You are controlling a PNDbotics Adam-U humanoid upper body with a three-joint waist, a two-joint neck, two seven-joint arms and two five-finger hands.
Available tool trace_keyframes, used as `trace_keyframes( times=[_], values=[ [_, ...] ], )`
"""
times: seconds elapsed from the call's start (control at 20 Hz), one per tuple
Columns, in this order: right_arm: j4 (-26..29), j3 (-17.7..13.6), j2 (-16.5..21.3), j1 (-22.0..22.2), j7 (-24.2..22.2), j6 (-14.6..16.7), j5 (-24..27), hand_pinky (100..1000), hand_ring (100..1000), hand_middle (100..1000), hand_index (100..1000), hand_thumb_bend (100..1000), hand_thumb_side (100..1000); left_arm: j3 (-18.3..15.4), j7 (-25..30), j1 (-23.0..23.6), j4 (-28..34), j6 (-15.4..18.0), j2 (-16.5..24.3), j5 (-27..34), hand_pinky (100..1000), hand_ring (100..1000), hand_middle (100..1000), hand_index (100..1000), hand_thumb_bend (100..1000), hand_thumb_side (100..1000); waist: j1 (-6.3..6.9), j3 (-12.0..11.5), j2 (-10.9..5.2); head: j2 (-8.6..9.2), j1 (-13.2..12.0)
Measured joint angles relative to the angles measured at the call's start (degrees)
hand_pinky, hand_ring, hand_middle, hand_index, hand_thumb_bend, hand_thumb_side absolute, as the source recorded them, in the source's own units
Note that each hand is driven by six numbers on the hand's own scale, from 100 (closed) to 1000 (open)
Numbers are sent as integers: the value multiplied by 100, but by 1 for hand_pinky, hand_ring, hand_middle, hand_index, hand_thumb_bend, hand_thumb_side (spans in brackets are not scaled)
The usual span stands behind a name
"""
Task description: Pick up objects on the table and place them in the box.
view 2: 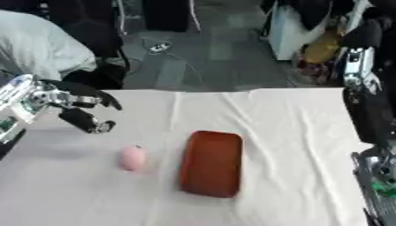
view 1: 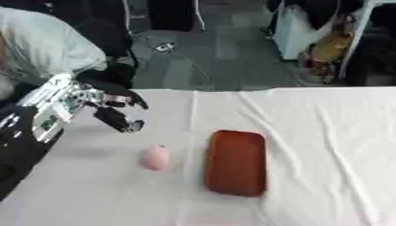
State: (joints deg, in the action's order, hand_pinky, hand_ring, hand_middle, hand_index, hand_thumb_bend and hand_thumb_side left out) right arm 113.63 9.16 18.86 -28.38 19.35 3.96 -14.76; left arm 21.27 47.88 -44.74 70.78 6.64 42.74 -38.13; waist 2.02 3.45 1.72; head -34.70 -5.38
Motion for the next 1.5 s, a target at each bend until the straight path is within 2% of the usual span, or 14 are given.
trace_keyframes(
  times=[0.4, 0.45, 0.5, 0.55, 0.6, 0.65, 0.7, 0.9, 1.05, 1.25, 1.5],
  values=[
    [0, 2, -3, -1, -23, 11, 28, 100, 317, 452, 846, 100, 639, 108, 267, -33, -234, 394, -49, -107, 925, 967, 990, 1000, 961, 603, 5, 21, -2, -50, 0],
    [0, 2, -4, -1, -23, 11, 32, 100, 317, 452, 846, 100, 639, 117, 294, -34, -251, 421, -49, -106, 926, 967, 992, 1000, 966, 615, 7, 23, -2, -51, 0],
    [0, 2, -4, -1, -23, 12, 34, 100, 317, 452, 846, 100, 640, 138, 311, -36, -266, 439, -49, -103, 923, 965, 991, 1000, 983, 675, 10, 24, -2, -51, 0],
    [0, 2, -4, -1, -24, 12, 36, 100, 317, 452, 846, 100, 639, 153, 323, -44, -281, 455, -49, -95, 926, 968, 992, 1000, 971, 627, 14, 28, -2, -51, 0],
    [0, 2, -4, -1, -24, 12, 36, 100, 317, 452, 845, 100, 639, 169, 326, -58, -294, 467, -49, -84, 927, 967, 992, 1000, 975, 743, 15, 31, -2, -51, 0],
    [0, 2, -4, -1, -24, 12, 37, 100, 317, 452, 845, 100, 639, 183, 323, -75, -296, 484, -49, -70, 926, 968, 993, 1000, 972, 763, 16, 31, -2, -51, 0],
    [0, 3, -4, -1, -24, 12, 37, 100, 317, 452, 845, 100, 639, 190, 315, -83, -293, 504, -49, -62, 937, 979, 998, 1000, 985, 847, 16, 32, -2, -51, 0],
    [0, 2, -5, -1, -21, 11, 37, 100, 317, 452, 845, 100, 638, 308, 255, -129, -222, 597, -49, -97, 926, 973, 993, 1000, 1000, 900, 16, 32, -2, -51, 0],
    [0, 2, -5, -1, -21, 11, 37, 100, 317, 452, 844, 100, 638, 434, 190, -189, -240, 661, -60, -154, 925, 975, 995, 1000, 1000, 903, 16, 34, -2, -51, 0],
    [0, 2, -6, -2, -21, 12, 37, 100, 317, 452, 844, 100, 637, 623, 85, -233, -379, 766, -153, -243, 919, 975, 995, 1000, 1000, 862, 17, 42, -2, -50, -1],
    [0, 2, -37, -6, -23, 14, 39, 100, 317, 452, 844, 100, 637, 842, -87, -240, -651, 938, -249, -410, 921, 978, 997, 1000, 1000, 745, 23, 76, -2, -49, -24]
  ],
)
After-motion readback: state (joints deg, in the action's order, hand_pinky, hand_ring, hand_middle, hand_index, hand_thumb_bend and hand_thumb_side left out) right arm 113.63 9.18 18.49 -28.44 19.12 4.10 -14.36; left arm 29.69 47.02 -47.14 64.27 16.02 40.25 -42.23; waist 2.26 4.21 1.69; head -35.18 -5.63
